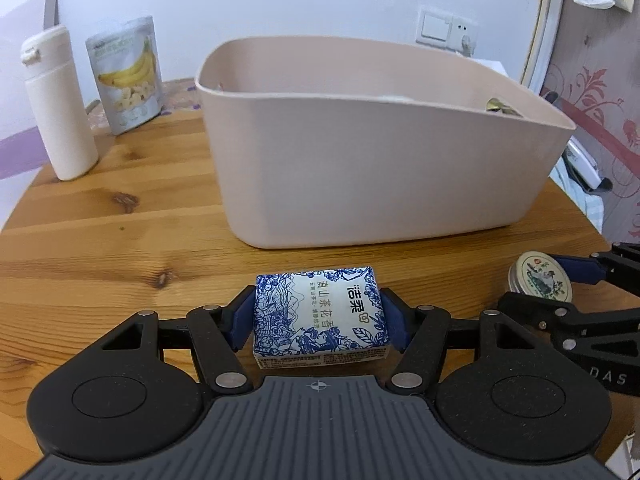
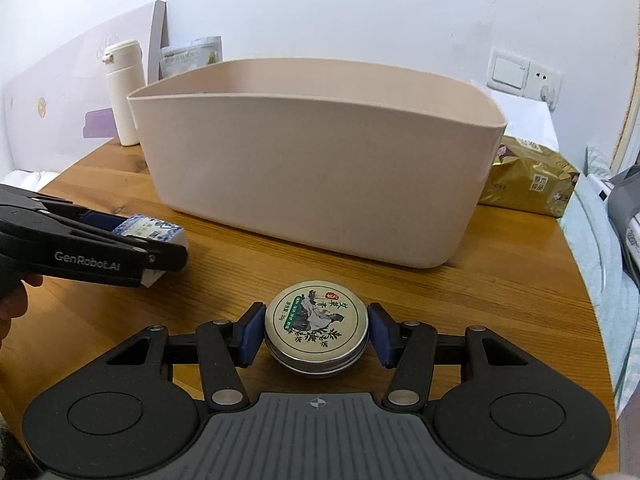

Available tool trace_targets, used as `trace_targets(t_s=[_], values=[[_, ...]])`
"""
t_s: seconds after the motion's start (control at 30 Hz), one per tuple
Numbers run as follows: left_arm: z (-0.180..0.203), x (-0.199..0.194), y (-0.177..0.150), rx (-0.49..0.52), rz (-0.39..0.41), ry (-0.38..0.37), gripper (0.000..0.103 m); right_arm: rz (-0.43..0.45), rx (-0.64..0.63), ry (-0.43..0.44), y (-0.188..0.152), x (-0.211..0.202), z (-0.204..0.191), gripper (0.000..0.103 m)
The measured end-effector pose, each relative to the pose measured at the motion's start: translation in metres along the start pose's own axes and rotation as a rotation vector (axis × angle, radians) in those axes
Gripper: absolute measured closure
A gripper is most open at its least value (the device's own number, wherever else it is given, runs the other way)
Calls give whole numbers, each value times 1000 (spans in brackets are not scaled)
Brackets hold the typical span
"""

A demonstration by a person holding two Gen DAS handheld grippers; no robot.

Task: Organize objects
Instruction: 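Grasp the blue-and-white box with the left tool while the right tool grasps the round tin, then carry the blue-and-white box with the left tool while the right tool carries the tin over the bin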

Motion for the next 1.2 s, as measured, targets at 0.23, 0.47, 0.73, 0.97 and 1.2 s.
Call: trace_targets(t_s=[0.23,0.47,0.73,0.97,1.2], values=[[-4,-28,8,19,52,-2,38,45,-4,-27,8,-23,0,51],[-8,-52,23,22,112,-3,38,127,-27,-72,27,-49,-2,51],[-11,-70,53,28,187,-4,38,221,-17,-66,59,-80,5,51],[-5,-79,83,56,247,-17,38,277,-18,-89,84,-87,18,51],[4,-75,112,85,282,-27,38,317,-2,-120,105,-87,35,51]])
Point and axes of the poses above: each gripper's, at about its wrist camera, not at the fingertips, and x roughly the way its jaws point, z to its right, y to its top, the point moved 4 cm from there along x, roughly the way its jaws point, and after that the axes turned 9 degrees about -x, right-handed, at the moved point
